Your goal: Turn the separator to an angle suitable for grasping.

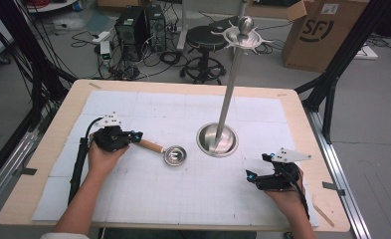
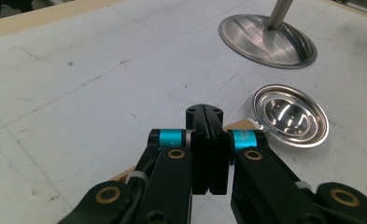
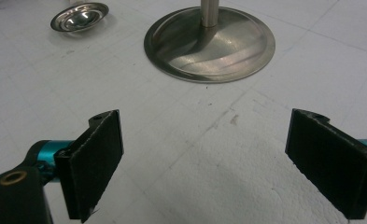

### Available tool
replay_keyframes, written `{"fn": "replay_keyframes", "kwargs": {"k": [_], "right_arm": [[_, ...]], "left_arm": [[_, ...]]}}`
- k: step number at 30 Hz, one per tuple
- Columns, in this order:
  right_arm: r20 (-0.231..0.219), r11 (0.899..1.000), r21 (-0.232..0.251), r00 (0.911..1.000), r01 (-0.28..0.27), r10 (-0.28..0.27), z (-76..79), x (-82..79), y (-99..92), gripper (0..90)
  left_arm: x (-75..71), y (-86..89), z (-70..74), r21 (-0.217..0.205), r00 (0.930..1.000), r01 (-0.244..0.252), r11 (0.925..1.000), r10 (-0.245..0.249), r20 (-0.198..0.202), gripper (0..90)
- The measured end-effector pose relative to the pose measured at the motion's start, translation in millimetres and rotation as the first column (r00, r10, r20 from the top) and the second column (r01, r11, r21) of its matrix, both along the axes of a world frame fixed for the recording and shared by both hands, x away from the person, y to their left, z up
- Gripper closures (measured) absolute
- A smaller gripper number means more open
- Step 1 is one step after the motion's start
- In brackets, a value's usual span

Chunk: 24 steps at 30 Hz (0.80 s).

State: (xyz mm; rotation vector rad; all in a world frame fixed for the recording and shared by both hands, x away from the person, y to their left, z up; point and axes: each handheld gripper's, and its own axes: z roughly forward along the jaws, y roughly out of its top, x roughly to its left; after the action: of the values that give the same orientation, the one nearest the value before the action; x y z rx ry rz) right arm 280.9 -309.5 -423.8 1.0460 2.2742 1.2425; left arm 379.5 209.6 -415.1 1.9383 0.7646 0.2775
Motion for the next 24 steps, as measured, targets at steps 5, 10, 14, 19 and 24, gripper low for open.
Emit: {"fn": "replay_keyframes", "kwargs": {"k": [5, 10, 14, 19, 24], "right_arm": [[0.002, 1.0, -0.011, 1.0, -0.007, 0.007, -0.7, 0.7, 1.7, 10.0], [-0.001, 1.0, -0.009, 1.0, -0.002, 0.002, -0.7, 0.8, 0.9, 10.0], [0.0, 1.0, -0.014, 1.0, -0.002, 0.002, -1.1, 0.7, 1.5, 10.0], [-0.001, 1.0, -0.014, 1.0, -0.004, 0.004, -0.9, -0.1, 1.0, 10.0], [-0.004, 1.0, -0.013, 1.0, 0.0, 0.0, -2.0, -0.3, 0.4, 10.0]], "left_arm": [[6.1, -7.5, 1.8, -0.013, 1.0, 0.0, 0.9999, 0.0, -0.007, 89.7], [13.6, -18.3, 3.0, 0.03, 0.9998, 0.009, 0.9995, -0.009, -0.015, 89.7], [17.9, -19.4, 0.0, 0.042, 0.9998, 0.005, 0.9991, -0.004, -0.021, 89.7], [22.0, -16.7, -7.2, 0.087, 0.9991, 0.003, 0.9962, 0.0, -0.042, 89.4], [25.9, -15.9, -12.5, 0.101, 0.9986, -0.002, 0.9948, 0.008, -0.052, 89.0]]}}
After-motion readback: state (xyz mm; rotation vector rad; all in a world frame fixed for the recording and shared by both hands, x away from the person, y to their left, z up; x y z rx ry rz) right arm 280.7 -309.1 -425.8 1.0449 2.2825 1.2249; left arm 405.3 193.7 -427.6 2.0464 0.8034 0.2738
